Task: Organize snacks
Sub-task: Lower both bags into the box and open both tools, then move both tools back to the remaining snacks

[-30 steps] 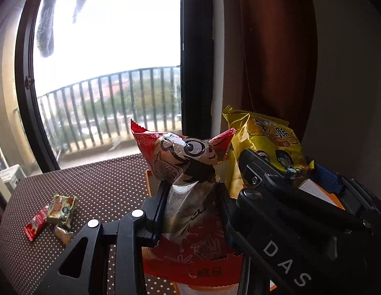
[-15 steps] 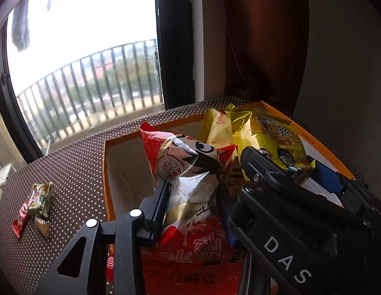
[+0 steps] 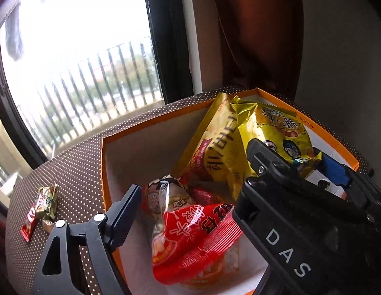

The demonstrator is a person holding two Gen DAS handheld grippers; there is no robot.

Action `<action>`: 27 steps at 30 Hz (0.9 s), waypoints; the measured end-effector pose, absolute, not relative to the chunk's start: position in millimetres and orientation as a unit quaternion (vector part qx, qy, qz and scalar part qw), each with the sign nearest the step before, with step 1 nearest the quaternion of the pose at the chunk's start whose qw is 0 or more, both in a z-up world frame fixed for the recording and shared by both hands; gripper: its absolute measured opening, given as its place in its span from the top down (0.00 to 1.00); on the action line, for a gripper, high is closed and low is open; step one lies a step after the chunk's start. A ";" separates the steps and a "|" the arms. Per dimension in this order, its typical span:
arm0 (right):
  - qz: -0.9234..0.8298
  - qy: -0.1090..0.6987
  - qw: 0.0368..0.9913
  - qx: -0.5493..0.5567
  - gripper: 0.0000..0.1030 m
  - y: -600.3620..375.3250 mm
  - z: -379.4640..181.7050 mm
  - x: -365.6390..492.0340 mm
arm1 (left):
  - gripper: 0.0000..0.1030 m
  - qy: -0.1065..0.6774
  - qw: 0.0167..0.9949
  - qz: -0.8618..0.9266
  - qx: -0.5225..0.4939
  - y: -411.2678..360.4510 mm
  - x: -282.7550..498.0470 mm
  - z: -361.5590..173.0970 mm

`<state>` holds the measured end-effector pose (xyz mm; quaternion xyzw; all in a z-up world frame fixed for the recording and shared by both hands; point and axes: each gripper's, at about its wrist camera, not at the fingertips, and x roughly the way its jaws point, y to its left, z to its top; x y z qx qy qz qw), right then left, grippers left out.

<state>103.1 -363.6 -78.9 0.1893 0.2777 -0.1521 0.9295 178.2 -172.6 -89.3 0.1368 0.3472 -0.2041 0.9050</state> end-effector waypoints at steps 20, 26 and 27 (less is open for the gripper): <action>-0.211 0.279 0.918 0.188 0.06 -361.6 -73.6 75.3 | 0.15 0.321 0.919 -0.193 0.127 -163.4 141.5 -67.2; -0.201 0.262 0.928 0.174 0.05 -342.7 -63.8 63.0 | 0.15 0.303 0.926 -0.200 0.101 -142.5 126.7 -58.2; -0.199 0.260 0.930 0.169 0.05 -338.3 -61.9 60.4 | 0.15 0.302 0.927 -0.199 0.097 -138.6 124.9 -56.8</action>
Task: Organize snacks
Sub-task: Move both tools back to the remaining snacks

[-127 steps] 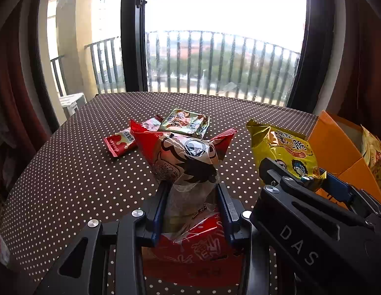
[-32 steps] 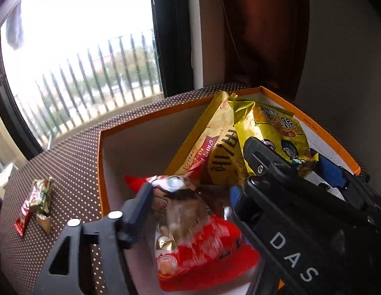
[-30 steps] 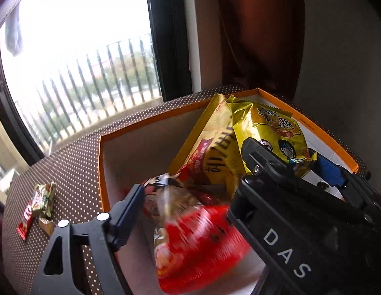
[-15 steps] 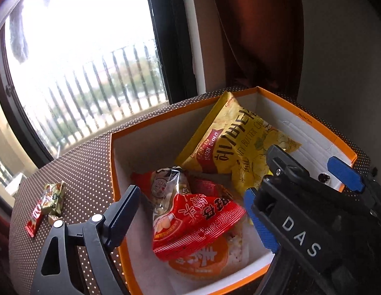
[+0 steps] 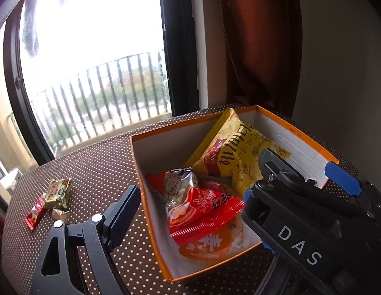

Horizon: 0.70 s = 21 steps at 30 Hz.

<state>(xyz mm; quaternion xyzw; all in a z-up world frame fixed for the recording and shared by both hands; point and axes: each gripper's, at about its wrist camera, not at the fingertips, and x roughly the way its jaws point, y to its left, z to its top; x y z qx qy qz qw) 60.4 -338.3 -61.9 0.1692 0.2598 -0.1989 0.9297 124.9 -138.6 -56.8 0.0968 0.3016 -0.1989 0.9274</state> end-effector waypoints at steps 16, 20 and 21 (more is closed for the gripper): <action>-0.139 0.241 0.954 0.112 0.04 -251.5 -33.1 64.9 | 0.15 0.276 0.948 -0.154 0.037 -57.1 115.9 -38.9; -0.120 0.244 0.957 0.101 0.03 -228.4 -32.3 74.6 | 0.15 0.274 0.951 -0.140 0.029 -33.8 119.5 -37.6; -0.114 0.245 0.958 0.099 0.03 -222.1 -32.1 77.3 | 0.15 0.274 0.952 -0.137 0.027 -28.5 120.8 -37.5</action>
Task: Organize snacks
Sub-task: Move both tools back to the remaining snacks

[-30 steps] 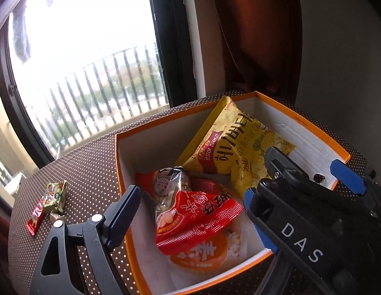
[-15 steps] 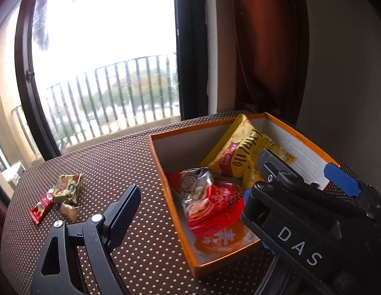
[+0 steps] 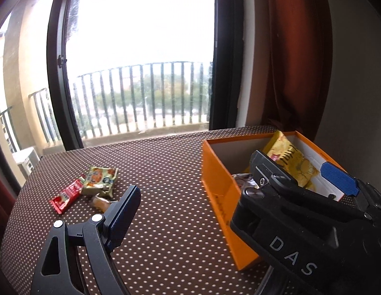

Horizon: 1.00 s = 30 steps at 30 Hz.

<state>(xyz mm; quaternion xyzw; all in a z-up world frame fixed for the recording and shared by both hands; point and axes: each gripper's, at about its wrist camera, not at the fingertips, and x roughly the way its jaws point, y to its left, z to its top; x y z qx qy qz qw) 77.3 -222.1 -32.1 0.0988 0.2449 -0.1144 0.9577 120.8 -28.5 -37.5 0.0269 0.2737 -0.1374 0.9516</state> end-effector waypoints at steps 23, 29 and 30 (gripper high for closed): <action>-0.011 0.280 0.959 0.049 0.00 -96.7 -52.7 150.0 | 0.15 0.293 0.955 -0.044 -0.009 86.3 164.2 -60.0; 0.013 0.292 0.956 0.038 0.00 -66.8 -66.0 169.4 | 0.15 0.300 0.954 -0.017 -0.003 110.5 176.3 -70.2; 0.017 0.294 0.955 0.036 0.00 -61.5 -68.0 173.0 | 0.15 0.303 0.953 -0.015 -0.004 115.2 179.2 -73.0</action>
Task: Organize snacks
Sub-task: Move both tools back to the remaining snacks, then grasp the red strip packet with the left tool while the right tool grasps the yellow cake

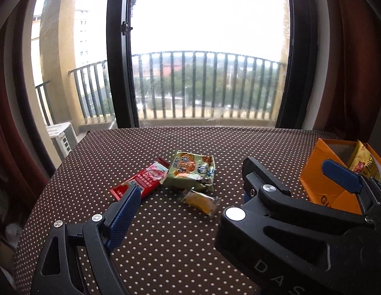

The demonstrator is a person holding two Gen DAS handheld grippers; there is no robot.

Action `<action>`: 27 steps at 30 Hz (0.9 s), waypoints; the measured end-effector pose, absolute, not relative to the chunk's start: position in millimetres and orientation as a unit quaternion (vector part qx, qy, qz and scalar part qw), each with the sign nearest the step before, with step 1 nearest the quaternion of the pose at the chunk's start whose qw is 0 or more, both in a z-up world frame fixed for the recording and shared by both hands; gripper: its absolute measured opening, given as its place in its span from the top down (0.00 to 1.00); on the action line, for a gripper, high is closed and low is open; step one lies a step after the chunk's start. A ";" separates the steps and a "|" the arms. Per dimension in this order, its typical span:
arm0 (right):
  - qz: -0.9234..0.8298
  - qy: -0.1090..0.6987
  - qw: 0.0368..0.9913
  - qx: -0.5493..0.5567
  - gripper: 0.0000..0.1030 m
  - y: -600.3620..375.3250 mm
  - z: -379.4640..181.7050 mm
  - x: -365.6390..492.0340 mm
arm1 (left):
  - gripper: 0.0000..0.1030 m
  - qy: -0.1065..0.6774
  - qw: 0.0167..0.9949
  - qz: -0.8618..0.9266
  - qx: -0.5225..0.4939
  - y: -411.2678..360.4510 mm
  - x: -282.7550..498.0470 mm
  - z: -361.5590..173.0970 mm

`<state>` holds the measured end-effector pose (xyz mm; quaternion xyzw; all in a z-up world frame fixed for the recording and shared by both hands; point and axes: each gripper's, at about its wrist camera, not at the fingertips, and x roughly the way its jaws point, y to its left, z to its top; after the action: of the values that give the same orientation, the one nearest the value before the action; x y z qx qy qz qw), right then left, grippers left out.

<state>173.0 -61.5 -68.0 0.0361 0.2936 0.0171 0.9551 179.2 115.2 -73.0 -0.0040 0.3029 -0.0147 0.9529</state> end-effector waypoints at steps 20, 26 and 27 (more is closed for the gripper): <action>0.086 0.337 0.938 0.007 0.00 5.0 -136.4 232.2 | 0.17 0.389 0.920 0.044 -0.037 173.0 228.3 -153.3; 0.082 0.368 0.926 0.006 0.06 5.7 -155.8 245.3 | 0.21 0.419 0.906 0.041 -0.044 174.4 239.5 -174.6; 0.082 0.372 0.925 0.005 0.10 5.8 -158.5 247.5 | 0.22 0.427 0.902 0.038 -0.048 175.2 241.6 -177.6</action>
<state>247.5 5.8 -158.5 0.0048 0.3715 0.0822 0.9248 241.6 175.2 -177.6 -0.0482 0.4267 0.0381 0.9023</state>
